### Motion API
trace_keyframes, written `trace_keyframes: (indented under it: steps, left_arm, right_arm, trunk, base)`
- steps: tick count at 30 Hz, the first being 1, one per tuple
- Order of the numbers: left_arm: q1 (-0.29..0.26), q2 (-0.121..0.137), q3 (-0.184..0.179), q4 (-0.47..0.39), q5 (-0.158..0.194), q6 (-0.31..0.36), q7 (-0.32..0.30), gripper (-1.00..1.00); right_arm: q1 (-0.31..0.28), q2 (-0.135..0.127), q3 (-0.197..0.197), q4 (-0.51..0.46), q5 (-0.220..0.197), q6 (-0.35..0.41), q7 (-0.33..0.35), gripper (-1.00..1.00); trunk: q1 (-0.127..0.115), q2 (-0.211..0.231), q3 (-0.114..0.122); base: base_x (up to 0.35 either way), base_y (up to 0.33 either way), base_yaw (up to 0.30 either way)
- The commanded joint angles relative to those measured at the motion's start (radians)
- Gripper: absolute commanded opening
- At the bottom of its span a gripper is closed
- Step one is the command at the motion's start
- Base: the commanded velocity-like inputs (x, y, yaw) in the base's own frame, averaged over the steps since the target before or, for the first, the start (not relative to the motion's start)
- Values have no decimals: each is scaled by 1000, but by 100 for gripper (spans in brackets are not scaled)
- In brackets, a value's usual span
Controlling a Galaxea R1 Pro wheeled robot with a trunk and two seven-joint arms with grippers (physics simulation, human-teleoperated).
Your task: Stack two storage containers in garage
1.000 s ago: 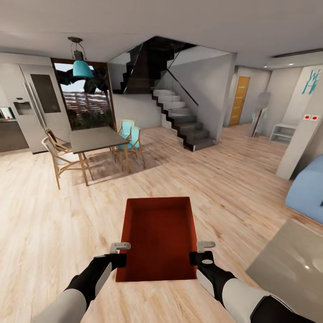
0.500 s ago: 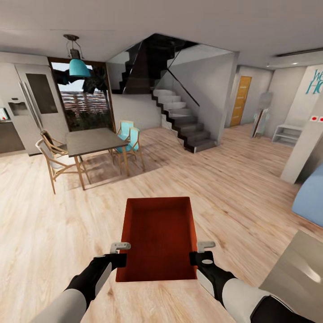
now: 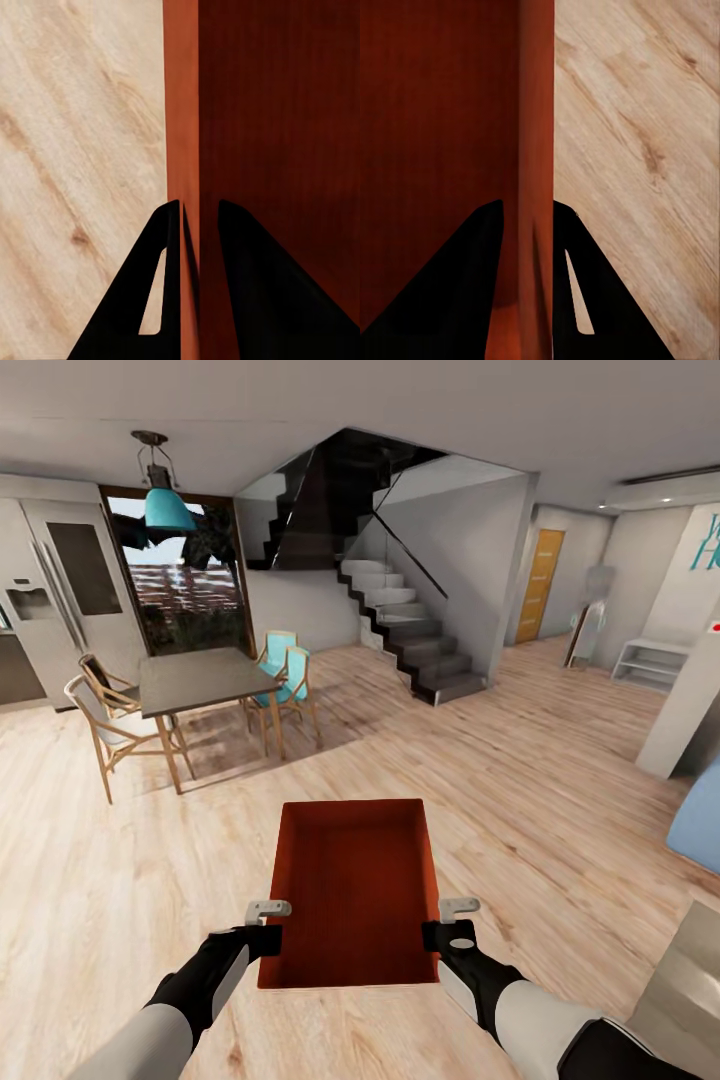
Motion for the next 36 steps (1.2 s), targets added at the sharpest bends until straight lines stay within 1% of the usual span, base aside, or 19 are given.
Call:
trace_keyframes:
  steps: [1,31,36]
  left_arm:
    - [-1,0,6,-4,0,6,4,-100]
    - [-1,0,6,-4,0,6,4,-100]
    - [-1,1,6,-4,0,6,4,-100]
  right_arm:
    - [-1,0,-17,4,-17,-6,-30,-100]
    - [-1,-2,-17,3,-19,-11,-32,-100]
    - [-1,1,-17,3,-20,-15,-33,-100]
  trunk:
    - [1,-1,-1]
    - [1,-1,-1]
    - [1,-1,-1]
  base:
    - [321,0,0]
    - [321,0,0]
    - [321,0,-126]
